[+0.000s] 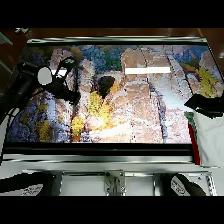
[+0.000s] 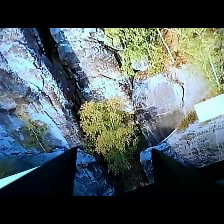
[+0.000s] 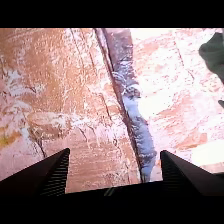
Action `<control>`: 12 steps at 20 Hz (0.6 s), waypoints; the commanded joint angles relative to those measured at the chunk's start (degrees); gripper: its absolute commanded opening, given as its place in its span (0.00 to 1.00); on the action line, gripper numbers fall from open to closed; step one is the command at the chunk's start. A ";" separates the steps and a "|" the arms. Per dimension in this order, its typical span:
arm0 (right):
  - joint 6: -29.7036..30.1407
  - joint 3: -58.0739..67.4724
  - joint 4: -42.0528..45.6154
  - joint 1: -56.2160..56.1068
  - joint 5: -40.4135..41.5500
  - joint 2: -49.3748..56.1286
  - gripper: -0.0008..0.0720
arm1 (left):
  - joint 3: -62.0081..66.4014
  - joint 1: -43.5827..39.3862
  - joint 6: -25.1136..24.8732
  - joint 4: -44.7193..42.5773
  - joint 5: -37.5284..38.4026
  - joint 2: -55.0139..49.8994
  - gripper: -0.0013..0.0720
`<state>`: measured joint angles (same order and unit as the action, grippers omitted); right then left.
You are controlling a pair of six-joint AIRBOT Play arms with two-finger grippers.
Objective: Fold the shirts.
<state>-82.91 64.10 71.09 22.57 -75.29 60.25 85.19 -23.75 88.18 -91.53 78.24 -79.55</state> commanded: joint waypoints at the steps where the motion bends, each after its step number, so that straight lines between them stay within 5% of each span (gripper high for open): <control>1: -0.68 0.00 1.25 -5.62 -1.16 1.84 0.96 | 0.48 -1.53 2.16 0.52 -2.75 -2.03 0.77; 12: -0.70 0.00 0.57 -5.88 -1.03 1.84 0.96 | 0.44 -1.51 2.10 0.48 -3.43 -2.60 0.76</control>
<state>-83.57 64.12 71.64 16.78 -76.31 62.04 85.56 -25.28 90.26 -91.07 74.96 -82.00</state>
